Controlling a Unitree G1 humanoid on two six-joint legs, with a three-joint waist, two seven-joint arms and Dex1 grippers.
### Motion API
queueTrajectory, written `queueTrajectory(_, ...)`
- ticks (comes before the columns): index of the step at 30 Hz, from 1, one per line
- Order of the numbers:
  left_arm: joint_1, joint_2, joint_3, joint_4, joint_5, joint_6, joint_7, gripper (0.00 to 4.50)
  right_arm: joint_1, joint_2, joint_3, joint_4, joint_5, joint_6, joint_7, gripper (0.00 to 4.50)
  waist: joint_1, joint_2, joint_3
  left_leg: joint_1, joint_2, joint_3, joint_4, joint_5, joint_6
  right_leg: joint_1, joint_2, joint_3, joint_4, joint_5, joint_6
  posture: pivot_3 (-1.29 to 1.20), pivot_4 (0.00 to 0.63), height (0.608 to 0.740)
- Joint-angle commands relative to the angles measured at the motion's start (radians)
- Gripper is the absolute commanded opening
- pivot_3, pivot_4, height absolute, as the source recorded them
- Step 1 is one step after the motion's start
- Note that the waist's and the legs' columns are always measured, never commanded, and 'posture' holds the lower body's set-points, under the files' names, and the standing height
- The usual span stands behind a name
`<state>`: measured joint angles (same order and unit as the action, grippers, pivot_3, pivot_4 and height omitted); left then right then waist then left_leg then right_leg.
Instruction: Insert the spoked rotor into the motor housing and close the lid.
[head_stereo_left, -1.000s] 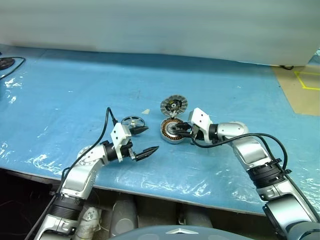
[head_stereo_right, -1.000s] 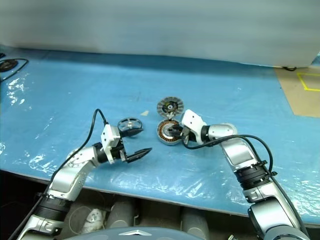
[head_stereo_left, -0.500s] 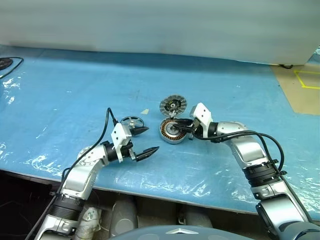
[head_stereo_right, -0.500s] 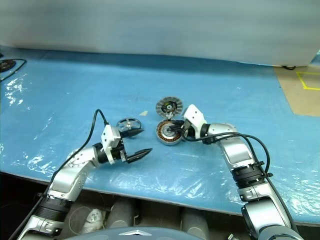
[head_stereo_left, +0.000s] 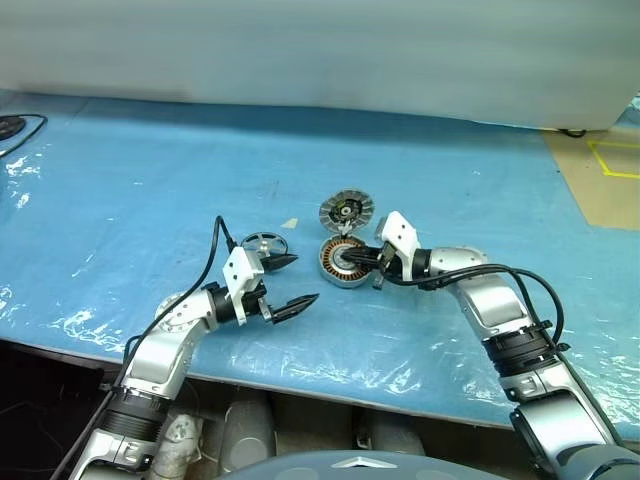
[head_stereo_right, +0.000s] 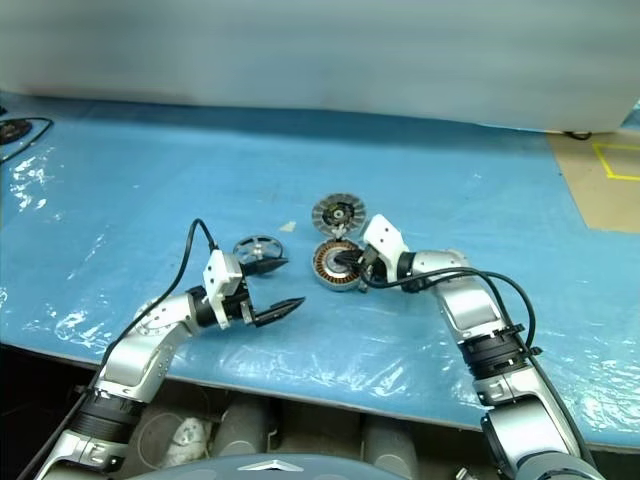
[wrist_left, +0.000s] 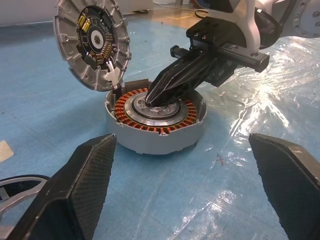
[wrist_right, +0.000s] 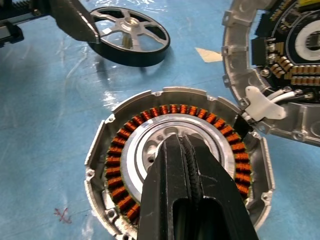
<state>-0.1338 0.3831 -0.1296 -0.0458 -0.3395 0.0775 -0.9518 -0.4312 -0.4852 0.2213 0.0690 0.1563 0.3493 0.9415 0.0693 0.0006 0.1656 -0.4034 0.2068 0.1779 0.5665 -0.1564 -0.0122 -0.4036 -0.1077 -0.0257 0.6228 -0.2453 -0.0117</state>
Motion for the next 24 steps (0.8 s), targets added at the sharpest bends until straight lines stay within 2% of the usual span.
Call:
queueTrajectory(1, 0.001, -0.001, -0.006, -0.01, -0.001, -0.006, -0.005, 4.5, 0.013, -0.023, 0.012, -0.039, -0.003, 0.014, 0.022, 0.03, 0.0, 0.0, 0.0, 0.0, 0.0, 0.0, 0.0, 0.0, 0.0, 0.0, 0.0, 0.0, 0.0, 0.0, 0.0, 0.0, 0.15, 0.74)
queueTrajectory(13, -0.001, -0.004, -0.014, -0.006, 0.002, -0.006, -0.004, 4.5, 0.005, -0.048, 0.062, -0.04, -0.088, 0.012, -0.007, 0.03, 0.0, 0.0, 0.0, 0.002, 0.0, 0.0, 0.0, 0.0, 0.0, 0.002, 0.0, 0.0, 0.0, 0.0, 0.0, 0.0, 0.15, 0.74)
queueTrajectory(24, 0.004, -0.007, -0.018, -0.008, 0.002, -0.003, 0.001, 4.5, -0.019, 0.03, 0.039, -0.011, -0.084, 0.008, -0.095, 0.03, -0.003, 0.0, 0.0, 0.003, 0.0, 0.0, 0.0, 0.0, 0.0, 0.003, 0.0, 0.0, 0.0, 0.0, 0.0, 0.0, 0.15, 0.74)
